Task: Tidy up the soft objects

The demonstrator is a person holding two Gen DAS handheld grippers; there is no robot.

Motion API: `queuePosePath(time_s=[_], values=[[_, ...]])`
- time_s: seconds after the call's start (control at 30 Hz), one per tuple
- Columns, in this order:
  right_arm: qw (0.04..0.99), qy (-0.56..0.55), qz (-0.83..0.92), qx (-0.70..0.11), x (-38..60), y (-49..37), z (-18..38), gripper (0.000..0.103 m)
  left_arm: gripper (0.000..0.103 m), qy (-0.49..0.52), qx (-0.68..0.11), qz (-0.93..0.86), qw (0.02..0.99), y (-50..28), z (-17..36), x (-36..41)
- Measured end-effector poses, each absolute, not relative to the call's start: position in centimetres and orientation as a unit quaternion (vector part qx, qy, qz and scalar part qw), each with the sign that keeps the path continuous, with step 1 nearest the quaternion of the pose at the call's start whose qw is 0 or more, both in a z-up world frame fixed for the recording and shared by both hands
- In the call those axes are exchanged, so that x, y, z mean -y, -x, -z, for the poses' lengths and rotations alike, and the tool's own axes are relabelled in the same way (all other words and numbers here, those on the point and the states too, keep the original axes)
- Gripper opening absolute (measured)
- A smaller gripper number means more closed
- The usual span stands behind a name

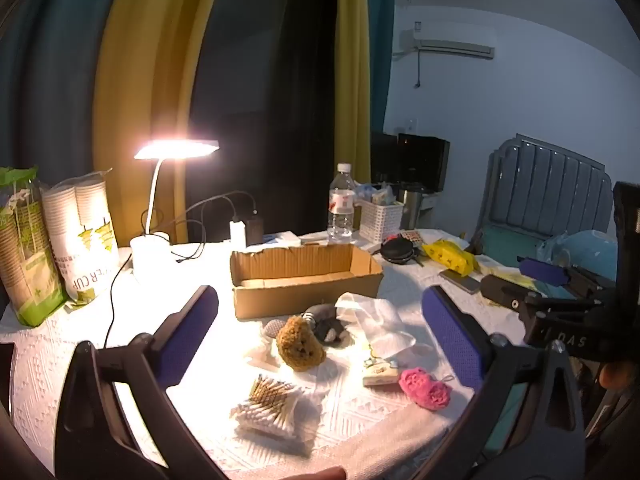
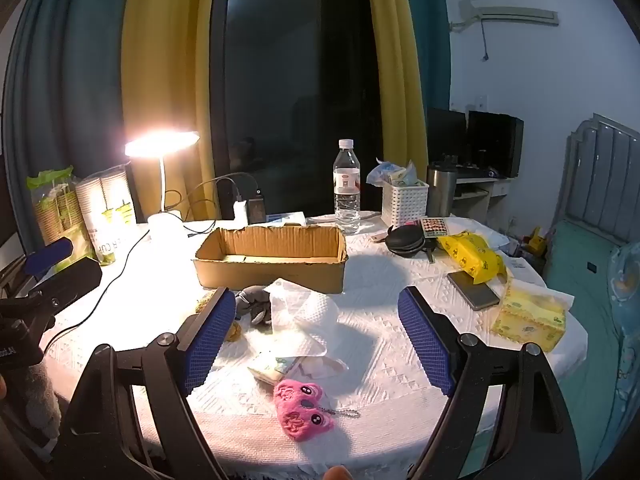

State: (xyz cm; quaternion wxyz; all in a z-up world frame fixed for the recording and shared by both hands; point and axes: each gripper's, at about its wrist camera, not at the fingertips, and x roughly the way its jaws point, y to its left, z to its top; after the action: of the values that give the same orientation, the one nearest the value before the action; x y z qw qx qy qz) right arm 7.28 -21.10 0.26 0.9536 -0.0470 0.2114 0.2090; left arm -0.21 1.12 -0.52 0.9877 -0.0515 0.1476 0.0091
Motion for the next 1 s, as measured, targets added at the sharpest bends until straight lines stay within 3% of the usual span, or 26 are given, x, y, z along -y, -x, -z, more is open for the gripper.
queuePosePath(time_s=[1.0], values=[[0.953, 0.048, -0.210, -0.212, 20.84, -7.32, -0.05, 0.086, 0.102, 0.052, -0.148, -0.009, 0.988, 0.20, 0.48, -1.23]])
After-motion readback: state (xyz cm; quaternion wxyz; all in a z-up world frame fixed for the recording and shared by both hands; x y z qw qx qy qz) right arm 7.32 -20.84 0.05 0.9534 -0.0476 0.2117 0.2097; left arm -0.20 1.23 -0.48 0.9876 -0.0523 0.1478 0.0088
